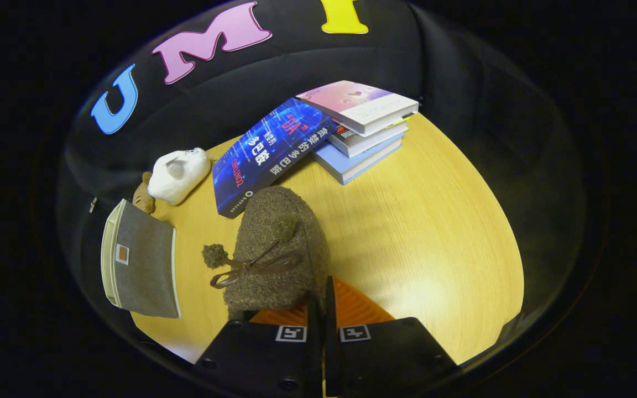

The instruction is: Open the storage box then place both shoes into the box .Put the left shoe in first, then the right shoe, with the right side of both shoes facing outward in a uniform manner.

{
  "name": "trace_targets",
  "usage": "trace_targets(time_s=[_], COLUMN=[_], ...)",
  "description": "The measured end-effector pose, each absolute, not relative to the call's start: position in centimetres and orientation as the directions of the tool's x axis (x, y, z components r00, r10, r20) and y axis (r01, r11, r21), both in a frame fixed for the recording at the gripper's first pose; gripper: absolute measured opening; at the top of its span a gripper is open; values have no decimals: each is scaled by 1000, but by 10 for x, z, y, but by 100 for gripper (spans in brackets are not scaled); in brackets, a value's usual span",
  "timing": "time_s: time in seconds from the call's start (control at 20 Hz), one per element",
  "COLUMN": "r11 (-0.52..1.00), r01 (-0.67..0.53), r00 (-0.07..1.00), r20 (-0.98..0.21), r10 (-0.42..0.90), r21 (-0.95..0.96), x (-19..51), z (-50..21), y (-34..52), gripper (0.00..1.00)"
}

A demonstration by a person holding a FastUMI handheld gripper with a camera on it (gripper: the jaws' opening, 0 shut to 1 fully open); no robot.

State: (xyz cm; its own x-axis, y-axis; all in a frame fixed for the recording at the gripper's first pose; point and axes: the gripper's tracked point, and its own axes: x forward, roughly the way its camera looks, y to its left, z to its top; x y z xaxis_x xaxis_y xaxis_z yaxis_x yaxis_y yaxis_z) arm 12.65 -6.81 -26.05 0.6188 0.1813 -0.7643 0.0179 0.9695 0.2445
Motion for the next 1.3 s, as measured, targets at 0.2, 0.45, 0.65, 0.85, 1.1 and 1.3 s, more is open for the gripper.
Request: trace_targets(time_s=[0.2, 0.45, 0.65, 0.85, 1.1, 1.3], r11=[964, 960, 953, 926, 894, 891], r01=[39, 7, -55, -128, -189, -219], r00=[631, 627, 623, 608, 592, 599], r20=[-754, -749, -735, -710, -680, -667], r10=[181, 213, 267, 356, 434, 444], r21=[264, 279, 299, 355, 407, 397], x=[114, 91, 80, 73, 77, 90], z=[-228, -185, -159, -133, -110, -107], y=[-38, 16, 75, 146, 223, 272], gripper=[7, 7, 7, 7, 7, 7])
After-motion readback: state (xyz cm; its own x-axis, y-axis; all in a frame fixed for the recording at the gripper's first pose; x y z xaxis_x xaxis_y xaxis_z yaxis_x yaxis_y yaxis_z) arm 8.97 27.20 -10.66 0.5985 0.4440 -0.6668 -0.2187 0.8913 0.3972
